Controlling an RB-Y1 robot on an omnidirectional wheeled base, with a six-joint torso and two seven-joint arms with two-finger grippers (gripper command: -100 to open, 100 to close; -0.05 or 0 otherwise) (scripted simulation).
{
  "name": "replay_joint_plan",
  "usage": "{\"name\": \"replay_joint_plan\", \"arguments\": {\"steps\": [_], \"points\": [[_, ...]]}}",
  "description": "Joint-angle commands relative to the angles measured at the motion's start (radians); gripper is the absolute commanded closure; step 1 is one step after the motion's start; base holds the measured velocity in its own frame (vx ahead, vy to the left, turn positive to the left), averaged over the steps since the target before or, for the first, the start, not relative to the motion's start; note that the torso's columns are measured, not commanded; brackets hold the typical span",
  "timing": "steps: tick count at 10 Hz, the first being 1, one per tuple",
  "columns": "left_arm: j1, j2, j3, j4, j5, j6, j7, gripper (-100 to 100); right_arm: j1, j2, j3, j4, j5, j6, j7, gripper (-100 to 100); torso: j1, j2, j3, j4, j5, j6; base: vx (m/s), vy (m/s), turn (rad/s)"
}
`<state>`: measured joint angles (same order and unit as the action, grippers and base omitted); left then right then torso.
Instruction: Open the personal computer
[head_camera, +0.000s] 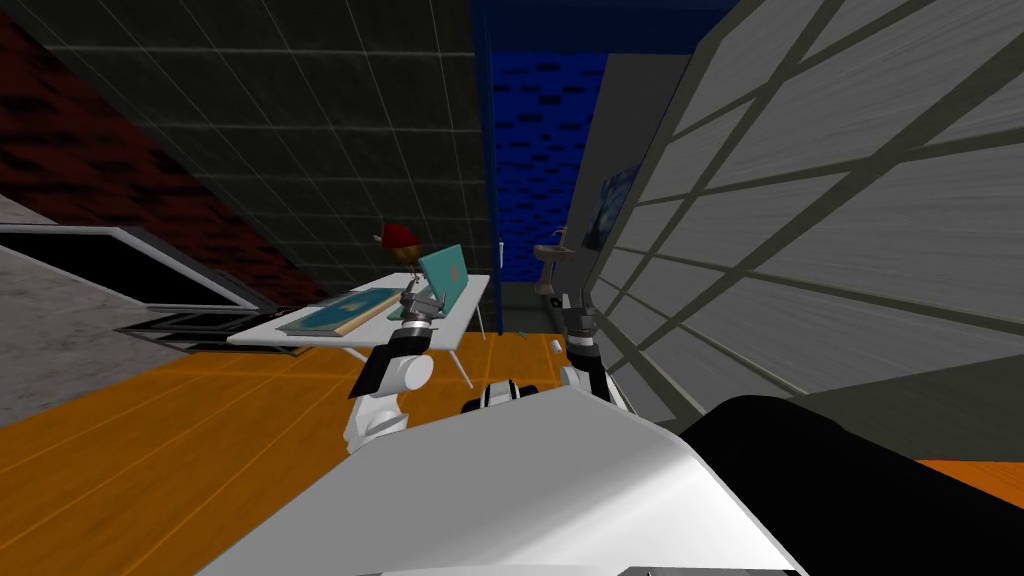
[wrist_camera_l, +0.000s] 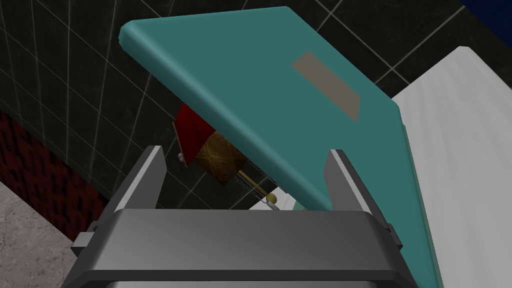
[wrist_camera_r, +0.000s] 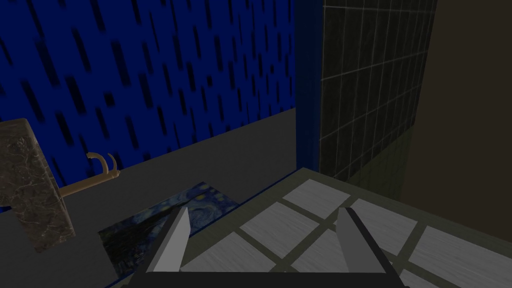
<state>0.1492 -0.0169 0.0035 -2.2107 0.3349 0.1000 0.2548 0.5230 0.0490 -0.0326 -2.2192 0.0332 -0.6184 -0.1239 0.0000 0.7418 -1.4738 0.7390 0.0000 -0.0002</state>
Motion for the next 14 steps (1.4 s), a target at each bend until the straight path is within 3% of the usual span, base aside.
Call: {"name": "replay_joint_plan", "arguments": {"steps": [1, 2, 3, 5, 6, 7, 8, 10, 11, 13, 14], "points": [[-0.072, 0.008, -0.002, 0.083, 0.005, -0.021, 0.007, -100, 0.000, 0.000, 0.000, 0.000, 0.000, 0.000, 0.000, 0, 0.000, -0.001, 0.000, 0.000, 0.000, 0.000, -0.038, -0.008, -0.001], [-0.072, 0.008, -0.002, 0.102, 0.005, -0.021, 0.007, -100, 0.000, 0.000, 0.000, 0.000, 0.000, 0.000, 0.000, 0, 0.000, -0.004, -0.002, -0.001, 0.000, 0.000, -0.012, -0.002, -0.011], [-0.115, 0.025, -0.006, 0.141, 0.014, -0.056, 0.020, -100, 0.000, 0.000, 0.000, 0.000, 0.000, 0.000, 0.000, 0, 0.000, -0.006, -0.004, -0.002, 0.000, 0.000, -0.056, -0.004, 0.124], [-0.169, 0.025, -0.006, 0.206, 0.014, -0.056, 0.020, -100, 0.000, 0.000, 0.000, 0.000, 0.000, 0.000, 0.000, 0, 0.000, -0.003, -0.002, -0.001, 0.000, 0.000, -0.055, -0.009, 0.045], [-0.169, 0.025, -0.006, 0.228, 0.014, -0.056, 0.020, -100, 0.000, 0.000, 0.000, 0.000, 0.000, 0.000, 0.000, 0, -0.001, -0.004, -0.002, -0.001, 0.000, 0.000, -0.010, -0.005, -0.010], [-0.214, 0.042, -0.011, 0.266, 0.024, -0.092, 0.032, -100, 0.000, 0.000, 0.000, 0.000, 0.000, 0.000, 0.000, 0, 0.000, -0.006, -0.003, -0.001, 0.000, 0.000, -0.058, -0.015, 0.160], [-0.243, 0.042, -0.011, 0.292, 0.024, -0.092, 0.032, -100, 0.000, 0.000, 0.000, 0.000, 0.000, 0.000, 0.000, 0, 0.000, -0.003, -0.002, -0.001, 0.000, 0.000, -0.066, -0.010, 0.078], [-0.267, 0.042, -0.011, 0.353, 0.024, -0.092, 0.032, -100, 0.000, 0.000, 0.000, 0.000, 0.000, 0.000, 0.000, 0, 0.000, -0.004, -0.002, -0.001, 0.000, 0.000, -0.022, 0.002, -0.020], [-0.309, 0.059, -0.015, 0.383, 0.033, -0.127, 0.045, -100, 0.000, 0.000, 0.000, 0.000, 0.000, 0.000, 0.000, 0, 0.000, -0.005, -0.003, -0.002, 0.000, 0.000, -0.056, 0.000, 0.164], [-0.364, 0.059, -0.015, 0.452, 0.033, -0.127, 0.045, -100, 0.000, 0.000, 0.000, 0.000, 0.000, 0.000, 0.000, 0, 0.000, -0.002, -0.001, 0.000, 0.000, 0.001, -0.055, -0.007, 0.028], [-0.364, 0.059, -0.015, 0.478, 0.033, -0.127, 0.045, -100, 0.000, 0.000, 0.000, 0.000, 0.000, 0.000, 0.000, 0, -0.001, -0.004, -0.002, -0.001, 0.000, 0.001, -0.010, -0.006, -0.014]]}}
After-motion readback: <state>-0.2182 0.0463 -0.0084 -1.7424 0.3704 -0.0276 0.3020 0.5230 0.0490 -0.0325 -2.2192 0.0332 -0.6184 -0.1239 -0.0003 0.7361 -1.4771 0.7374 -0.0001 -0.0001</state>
